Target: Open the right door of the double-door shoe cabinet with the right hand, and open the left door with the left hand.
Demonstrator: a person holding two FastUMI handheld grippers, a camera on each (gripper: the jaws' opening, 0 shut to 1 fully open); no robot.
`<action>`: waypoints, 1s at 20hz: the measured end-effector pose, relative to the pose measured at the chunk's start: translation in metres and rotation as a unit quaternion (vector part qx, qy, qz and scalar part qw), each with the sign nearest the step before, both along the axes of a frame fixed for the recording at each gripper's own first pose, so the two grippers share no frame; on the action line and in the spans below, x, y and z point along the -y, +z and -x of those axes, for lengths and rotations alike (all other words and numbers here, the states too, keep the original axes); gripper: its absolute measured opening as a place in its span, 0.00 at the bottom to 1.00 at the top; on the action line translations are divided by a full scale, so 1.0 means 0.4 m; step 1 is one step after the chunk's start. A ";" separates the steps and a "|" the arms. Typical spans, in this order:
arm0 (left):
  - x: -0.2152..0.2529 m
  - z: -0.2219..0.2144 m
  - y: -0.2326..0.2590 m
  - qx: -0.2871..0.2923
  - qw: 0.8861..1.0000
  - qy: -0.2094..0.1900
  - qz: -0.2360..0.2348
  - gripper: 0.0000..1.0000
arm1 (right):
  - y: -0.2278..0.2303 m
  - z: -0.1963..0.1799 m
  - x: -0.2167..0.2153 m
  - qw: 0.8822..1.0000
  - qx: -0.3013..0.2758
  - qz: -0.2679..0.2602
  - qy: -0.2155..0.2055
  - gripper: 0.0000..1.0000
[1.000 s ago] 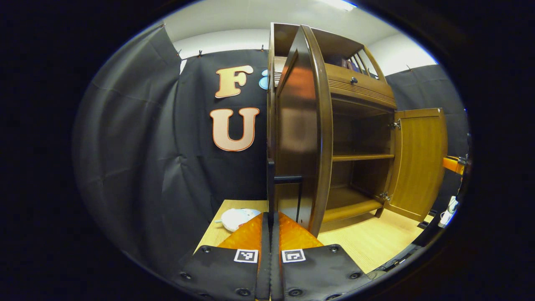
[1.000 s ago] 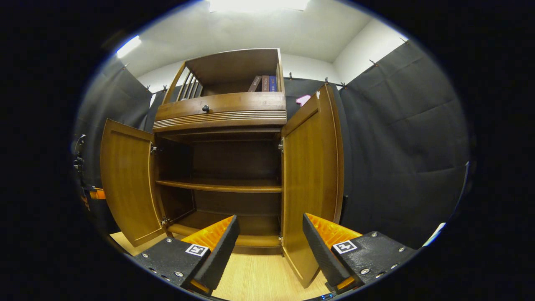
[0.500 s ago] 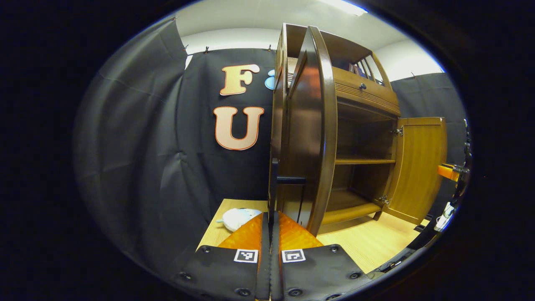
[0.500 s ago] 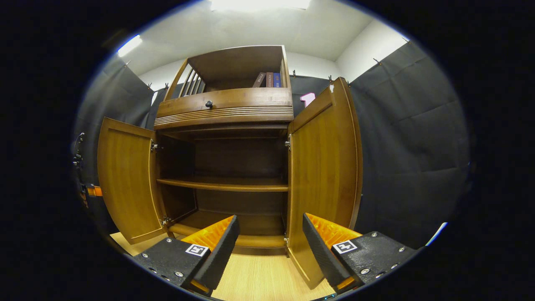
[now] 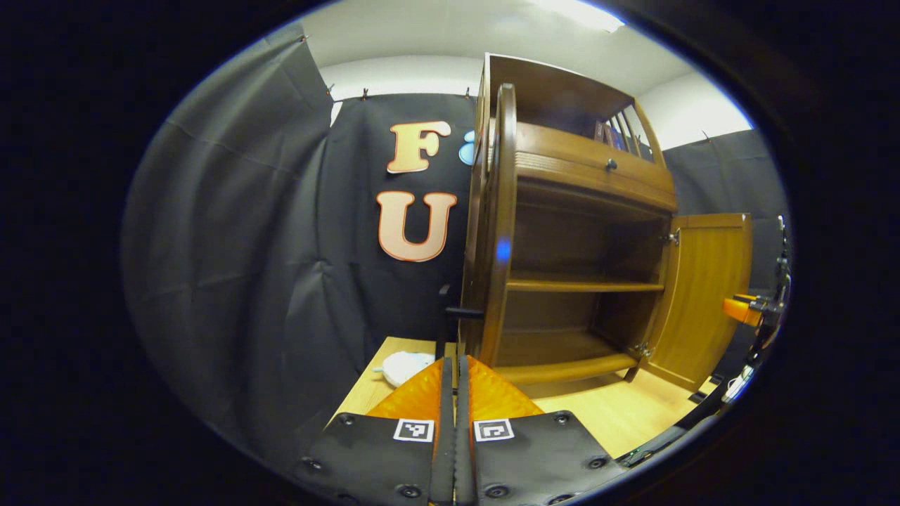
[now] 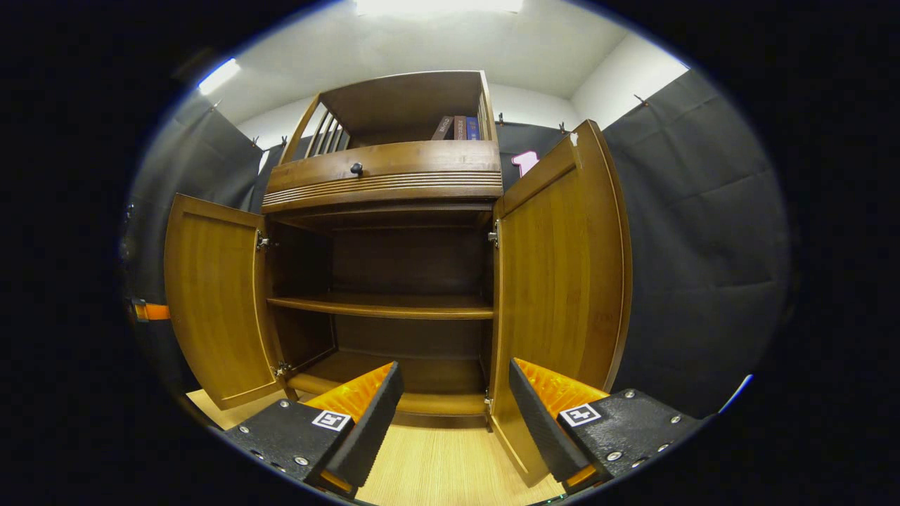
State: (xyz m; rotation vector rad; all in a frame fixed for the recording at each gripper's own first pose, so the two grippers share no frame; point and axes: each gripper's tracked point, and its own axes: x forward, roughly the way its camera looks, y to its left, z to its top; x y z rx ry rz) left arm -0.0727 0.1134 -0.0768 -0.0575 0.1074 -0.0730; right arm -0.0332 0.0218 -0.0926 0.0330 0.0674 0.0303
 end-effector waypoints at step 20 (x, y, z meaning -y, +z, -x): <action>0.306 0.025 0.217 0.068 0.997 0.000 -0.049 0.80 | 0.175 0.068 0.010 0.999 0.023 0.020 0.023 0.92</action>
